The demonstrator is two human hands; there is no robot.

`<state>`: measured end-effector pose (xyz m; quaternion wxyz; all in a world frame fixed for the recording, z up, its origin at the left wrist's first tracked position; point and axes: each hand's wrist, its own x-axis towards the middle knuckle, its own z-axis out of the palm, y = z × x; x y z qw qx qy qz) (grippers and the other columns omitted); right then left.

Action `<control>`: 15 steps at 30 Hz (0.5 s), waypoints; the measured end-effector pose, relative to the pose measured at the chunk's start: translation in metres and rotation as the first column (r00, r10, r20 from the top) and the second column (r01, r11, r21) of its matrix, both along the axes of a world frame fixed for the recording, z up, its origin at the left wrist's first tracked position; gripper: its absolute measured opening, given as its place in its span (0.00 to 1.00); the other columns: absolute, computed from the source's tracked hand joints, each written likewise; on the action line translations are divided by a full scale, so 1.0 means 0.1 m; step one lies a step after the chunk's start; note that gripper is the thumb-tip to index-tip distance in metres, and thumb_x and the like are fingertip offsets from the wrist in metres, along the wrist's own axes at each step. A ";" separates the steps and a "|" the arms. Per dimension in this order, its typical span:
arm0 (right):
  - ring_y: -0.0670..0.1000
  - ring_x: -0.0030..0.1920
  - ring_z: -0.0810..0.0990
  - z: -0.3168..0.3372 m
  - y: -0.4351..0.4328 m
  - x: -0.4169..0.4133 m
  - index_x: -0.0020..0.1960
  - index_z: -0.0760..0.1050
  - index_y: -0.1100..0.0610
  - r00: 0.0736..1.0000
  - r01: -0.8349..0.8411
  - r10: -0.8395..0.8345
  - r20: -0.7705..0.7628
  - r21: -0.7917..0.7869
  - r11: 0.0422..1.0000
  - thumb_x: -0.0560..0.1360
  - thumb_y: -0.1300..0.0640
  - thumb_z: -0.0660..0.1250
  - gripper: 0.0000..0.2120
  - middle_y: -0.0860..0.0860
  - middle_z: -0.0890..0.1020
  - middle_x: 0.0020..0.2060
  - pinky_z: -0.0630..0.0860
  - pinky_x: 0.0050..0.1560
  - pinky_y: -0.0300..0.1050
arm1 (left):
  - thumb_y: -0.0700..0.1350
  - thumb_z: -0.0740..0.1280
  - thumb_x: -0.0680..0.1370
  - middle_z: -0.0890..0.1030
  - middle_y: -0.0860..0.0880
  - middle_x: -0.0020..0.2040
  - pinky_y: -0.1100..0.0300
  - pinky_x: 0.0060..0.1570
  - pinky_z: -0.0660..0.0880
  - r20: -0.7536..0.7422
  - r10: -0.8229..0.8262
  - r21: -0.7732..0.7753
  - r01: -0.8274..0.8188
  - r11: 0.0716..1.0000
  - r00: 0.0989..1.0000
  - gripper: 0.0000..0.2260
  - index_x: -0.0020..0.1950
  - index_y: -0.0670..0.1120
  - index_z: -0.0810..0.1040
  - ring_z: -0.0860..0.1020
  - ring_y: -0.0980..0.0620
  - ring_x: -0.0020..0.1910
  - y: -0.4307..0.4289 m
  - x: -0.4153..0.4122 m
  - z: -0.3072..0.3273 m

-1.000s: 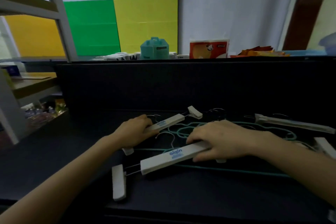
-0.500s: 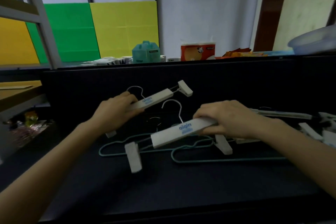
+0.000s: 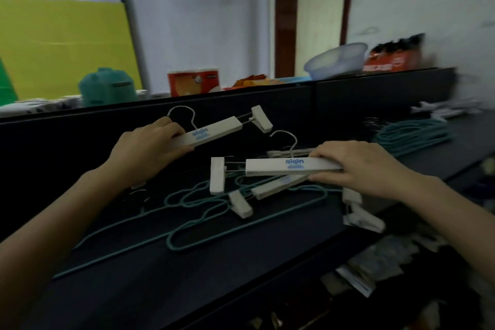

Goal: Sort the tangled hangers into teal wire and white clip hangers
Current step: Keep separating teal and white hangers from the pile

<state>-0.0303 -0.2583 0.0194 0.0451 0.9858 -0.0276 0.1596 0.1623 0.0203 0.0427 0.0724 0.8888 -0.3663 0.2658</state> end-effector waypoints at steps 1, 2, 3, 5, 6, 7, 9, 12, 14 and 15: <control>0.44 0.47 0.76 -0.02 -0.13 -0.13 0.58 0.71 0.42 0.999 0.032 -0.032 0.006 0.005 0.999 0.73 0.35 0.58 0.18 0.41 0.76 0.51 0.70 0.38 0.38 | 0.59 0.60 0.76 0.73 0.51 0.60 0.55 0.40 0.66 0.006 -0.040 -0.003 0.040 0.999 0.999 0.19 0.62 0.50 0.72 0.77 0.46 0.51 -0.18 -0.04 0.02; 0.44 0.48 0.76 -0.02 -0.27 -0.28 0.58 0.71 0.42 0.997 0.078 -0.078 0.003 0.019 0.997 0.73 0.35 0.58 0.18 0.41 0.77 0.51 0.72 0.39 0.40 | 0.59 0.60 0.76 0.73 0.51 0.60 0.55 0.40 0.66 0.011 -0.079 -0.004 0.079 0.997 0.997 0.19 0.62 0.50 0.72 0.77 0.46 0.51 -0.36 -0.09 0.04; 0.44 0.48 0.76 -0.02 -0.41 -0.42 0.58 0.71 0.42 0.992 0.123 -0.123 0.009 0.028 0.992 0.73 0.36 0.58 0.18 0.41 0.77 0.51 0.72 0.40 0.41 | 0.59 0.59 0.76 0.73 0.51 0.60 0.56 0.40 0.66 0.018 -0.125 0.000 0.125 0.992 0.992 0.19 0.62 0.50 0.72 0.77 0.46 0.51 -0.55 -0.13 0.05; 0.43 0.46 0.75 -0.03 -0.66 -0.70 0.58 0.71 0.41 0.981 0.194 -0.194 0.008 0.034 0.980 0.73 0.36 0.58 0.17 0.40 0.77 0.50 0.73 0.39 0.41 | 0.58 0.60 0.76 0.73 0.51 0.60 0.55 0.39 0.67 0.018 -0.194 0.008 0.194 0.981 0.981 0.19 0.62 0.49 0.72 0.77 0.46 0.50 -0.91 -0.22 0.06; 0.42 0.46 0.75 -0.03 -0.77 -0.84 0.57 0.71 0.40 0.974 0.224 -0.225 0.006 0.048 0.973 0.73 0.35 0.58 0.17 0.39 0.77 0.49 0.72 0.39 0.41 | 0.58 0.60 0.76 0.73 0.51 0.59 0.55 0.38 0.68 0.020 -0.219 0.013 0.218 0.976 0.976 0.19 0.62 0.49 0.72 0.77 0.47 0.50 -1.08 -0.27 0.06; 0.42 0.46 0.75 -0.04 -0.87 -0.97 0.57 0.71 0.40 0.968 0.250 -0.252 0.017 0.056 0.967 0.73 0.35 0.58 0.16 0.39 0.77 0.49 0.72 0.38 0.41 | 0.58 0.60 0.76 0.73 0.51 0.59 0.56 0.38 0.68 0.023 -0.244 0.014 0.244 0.970 0.969 0.19 0.62 0.49 0.72 0.77 0.47 0.49 -1.25 -0.33 0.06; 0.43 0.48 0.76 -0.07 -1.13 -1.23 0.56 0.71 0.40 0.952 0.301 -0.304 0.035 0.066 0.951 0.72 0.35 0.59 0.16 0.39 0.77 0.50 0.73 0.41 0.43 | 0.58 0.60 0.76 0.73 0.51 0.60 0.55 0.38 0.69 0.018 -0.288 0.008 0.288 0.958 0.957 0.19 0.62 0.49 0.72 0.77 0.47 0.49 -1.60 -0.48 0.06; 0.44 0.52 0.76 -0.10 -1.52 -1.61 0.57 0.72 0.39 0.912 0.401 -0.406 0.059 0.083 0.912 0.72 0.35 0.60 0.16 0.37 0.76 0.51 0.71 0.42 0.44 | 0.58 0.61 0.76 0.73 0.51 0.60 0.54 0.39 0.72 0.009 -0.350 0.002 0.350 0.937 0.937 0.18 0.62 0.49 0.72 0.77 0.48 0.49 -2.14 -0.69 0.04; 0.45 0.52 0.77 -0.14 -1.80 -1.85 0.56 0.72 0.39 0.900 0.424 -0.432 0.063 0.115 0.898 0.70 0.33 0.59 0.19 0.37 0.76 0.49 0.73 0.44 0.45 | 0.58 0.61 0.76 0.73 0.51 0.59 0.55 0.39 0.71 -0.004 -0.382 0.006 0.382 0.924 0.924 0.18 0.61 0.49 0.72 0.76 0.48 0.48 -2.49 -0.85 0.02; 0.45 0.51 0.77 -0.15 -1.94 -1.95 0.56 0.73 0.40 0.896 0.430 -0.440 0.058 0.128 0.894 0.69 0.32 0.59 0.20 0.37 0.76 0.47 0.73 0.45 0.46 | 0.58 0.61 0.76 0.73 0.51 0.58 0.55 0.39 0.71 -0.009 -0.394 0.011 0.394 0.919 0.919 0.17 0.60 0.49 0.72 0.76 0.48 0.48 -2.67 -0.93 0.00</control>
